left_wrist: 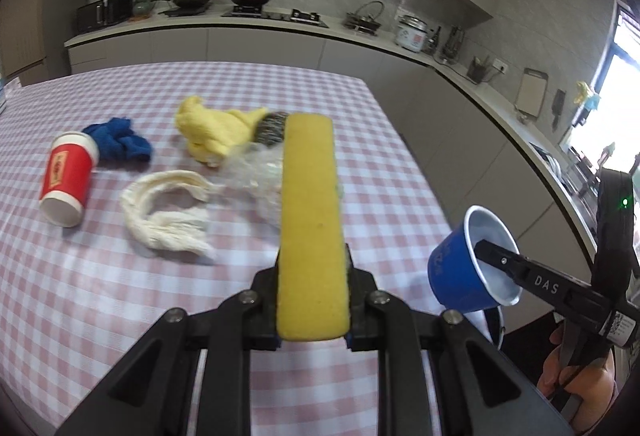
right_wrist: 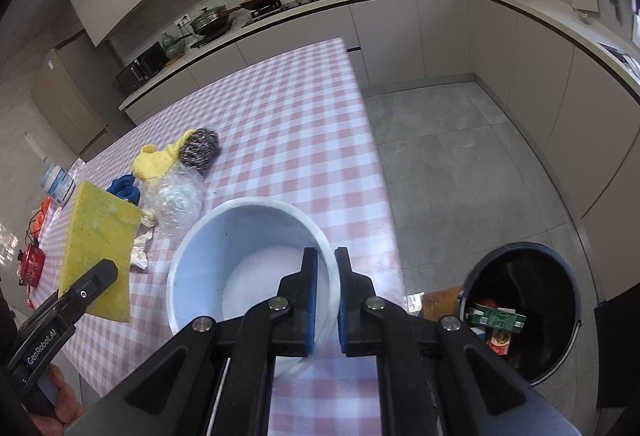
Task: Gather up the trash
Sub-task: 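Carry the yellow sponge over the bin while the right gripper grasps the blue bowl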
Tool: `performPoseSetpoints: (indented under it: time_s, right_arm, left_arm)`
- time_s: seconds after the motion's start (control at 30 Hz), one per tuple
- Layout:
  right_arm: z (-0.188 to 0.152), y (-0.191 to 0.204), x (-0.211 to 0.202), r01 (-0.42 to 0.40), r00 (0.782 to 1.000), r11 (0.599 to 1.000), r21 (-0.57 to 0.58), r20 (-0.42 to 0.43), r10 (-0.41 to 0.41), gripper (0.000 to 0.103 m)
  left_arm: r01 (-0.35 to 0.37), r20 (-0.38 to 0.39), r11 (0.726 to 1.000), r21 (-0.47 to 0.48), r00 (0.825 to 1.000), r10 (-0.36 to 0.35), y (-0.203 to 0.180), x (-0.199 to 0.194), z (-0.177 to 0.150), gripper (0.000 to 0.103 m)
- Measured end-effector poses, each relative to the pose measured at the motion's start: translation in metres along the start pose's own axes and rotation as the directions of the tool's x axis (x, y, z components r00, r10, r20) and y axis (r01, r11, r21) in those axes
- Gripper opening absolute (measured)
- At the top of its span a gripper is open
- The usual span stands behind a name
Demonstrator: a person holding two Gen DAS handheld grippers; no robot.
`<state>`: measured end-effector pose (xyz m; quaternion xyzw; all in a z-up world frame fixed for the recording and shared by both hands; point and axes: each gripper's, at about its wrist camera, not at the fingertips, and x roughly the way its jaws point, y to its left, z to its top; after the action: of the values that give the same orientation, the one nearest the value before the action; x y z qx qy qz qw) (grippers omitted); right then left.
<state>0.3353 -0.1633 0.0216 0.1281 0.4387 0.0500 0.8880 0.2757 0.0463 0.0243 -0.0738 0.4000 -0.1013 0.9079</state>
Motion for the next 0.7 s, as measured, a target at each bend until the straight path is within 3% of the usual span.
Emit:
performPoseSetpoints:
  time_s: [0.3,0.7]
  right_arm:
    - [-0.017,-0.082,-0.043,0.069,0.997,0.991,0.116,0.027,-0.072,0.009]
    - [-0.045,-0.195,-0.086,0.177,0.982,0.950,0.257,0.020,-0.188,0.009]
  left_arm:
    - [0.122,-0.057,0.988,0.095,0.992,-0.117,-0.086,0.018,-0.011,0.022]
    - [0.278,-0.185,0.941,0.191,0.952,-0.244,-0.207,0.057,-0.038,0.022]
